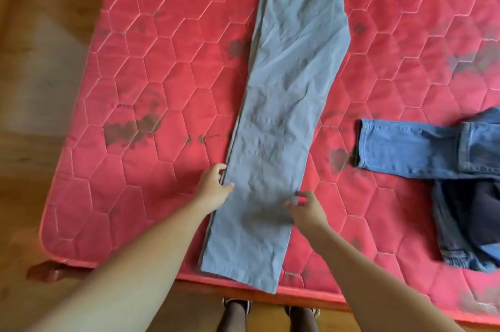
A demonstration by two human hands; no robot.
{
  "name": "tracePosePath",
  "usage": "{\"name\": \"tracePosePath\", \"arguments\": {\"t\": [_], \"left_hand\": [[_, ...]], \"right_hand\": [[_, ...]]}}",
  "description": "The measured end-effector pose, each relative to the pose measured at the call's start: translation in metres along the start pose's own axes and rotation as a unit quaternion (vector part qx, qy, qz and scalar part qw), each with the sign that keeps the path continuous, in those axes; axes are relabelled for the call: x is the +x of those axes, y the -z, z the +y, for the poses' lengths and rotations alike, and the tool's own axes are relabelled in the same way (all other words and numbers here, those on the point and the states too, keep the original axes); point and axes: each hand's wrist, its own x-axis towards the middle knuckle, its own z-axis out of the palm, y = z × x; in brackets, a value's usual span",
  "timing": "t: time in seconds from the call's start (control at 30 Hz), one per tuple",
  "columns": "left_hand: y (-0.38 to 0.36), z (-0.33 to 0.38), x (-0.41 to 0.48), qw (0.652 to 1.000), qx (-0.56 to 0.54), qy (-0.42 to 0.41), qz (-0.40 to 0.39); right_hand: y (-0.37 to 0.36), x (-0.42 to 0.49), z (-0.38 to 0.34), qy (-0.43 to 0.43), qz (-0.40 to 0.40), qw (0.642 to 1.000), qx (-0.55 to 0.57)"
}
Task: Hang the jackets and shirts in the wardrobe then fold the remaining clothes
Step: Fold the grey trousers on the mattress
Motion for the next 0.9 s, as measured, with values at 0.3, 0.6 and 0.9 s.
{"name": "tracePosePath", "arguments": {"t": [0.3, 0.6, 0.9], "left_hand": [[-0.010, -0.018, -0.021, 0.998, -0.050, -0.028, 0.029], [-0.017, -0.028, -0.023, 0.994, -0.101, 0.017, -0.029], [-0.039, -0.028, -0.054, 0.982, -0.177, 0.010, -0.061]], "right_hand": [[-0.021, -0.010, 0.008, -0.062, -0.038, 0.982, 0.173], [-0.023, -0.023, 0.013, -0.031, -0.123, 0.973, 0.193], [0.019, -0.033, 0.046, -0.043, -0.028, 0.984, 0.169]]}}
